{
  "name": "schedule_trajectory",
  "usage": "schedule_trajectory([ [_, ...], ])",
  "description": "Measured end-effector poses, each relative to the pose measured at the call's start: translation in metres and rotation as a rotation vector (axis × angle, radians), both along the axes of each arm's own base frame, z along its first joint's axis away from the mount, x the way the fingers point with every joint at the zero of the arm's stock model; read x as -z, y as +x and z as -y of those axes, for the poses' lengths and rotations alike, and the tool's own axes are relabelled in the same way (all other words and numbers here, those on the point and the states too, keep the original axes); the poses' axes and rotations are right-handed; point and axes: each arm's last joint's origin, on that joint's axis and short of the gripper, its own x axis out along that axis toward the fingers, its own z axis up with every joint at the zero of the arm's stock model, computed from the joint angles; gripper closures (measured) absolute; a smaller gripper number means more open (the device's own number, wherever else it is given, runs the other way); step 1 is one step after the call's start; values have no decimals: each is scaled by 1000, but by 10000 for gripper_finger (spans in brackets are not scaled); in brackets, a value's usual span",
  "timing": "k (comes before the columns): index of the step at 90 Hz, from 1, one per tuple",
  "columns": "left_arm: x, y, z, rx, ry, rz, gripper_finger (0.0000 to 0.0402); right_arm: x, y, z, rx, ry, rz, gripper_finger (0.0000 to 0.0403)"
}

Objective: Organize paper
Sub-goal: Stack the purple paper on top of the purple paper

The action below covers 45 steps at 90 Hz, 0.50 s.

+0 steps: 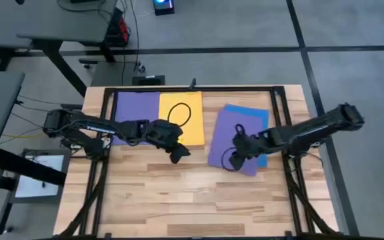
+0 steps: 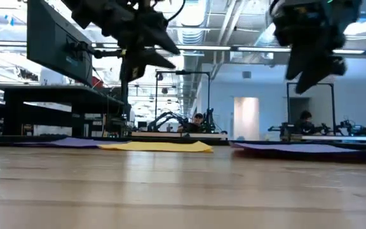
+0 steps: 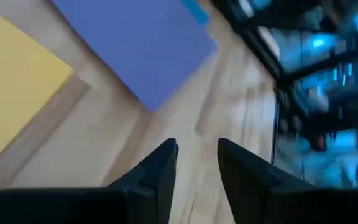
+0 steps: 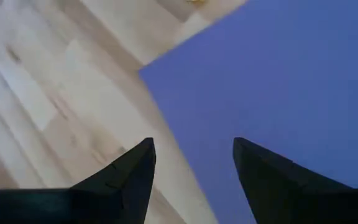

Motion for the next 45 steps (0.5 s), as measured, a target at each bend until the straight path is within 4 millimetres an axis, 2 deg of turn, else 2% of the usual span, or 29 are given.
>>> schedule_trajectory([
  [11,15,10,0,-62,-101,-39,299,1,-9,-8,6,-40,-37,198],
  [26,44,25,1,-122,-217,-92,299,15,-12,-17,-19,-56,-57,198],
  [45,70,49,4,-76,-319,14,299,30,-23,-31,59,-7,-65,198],
])
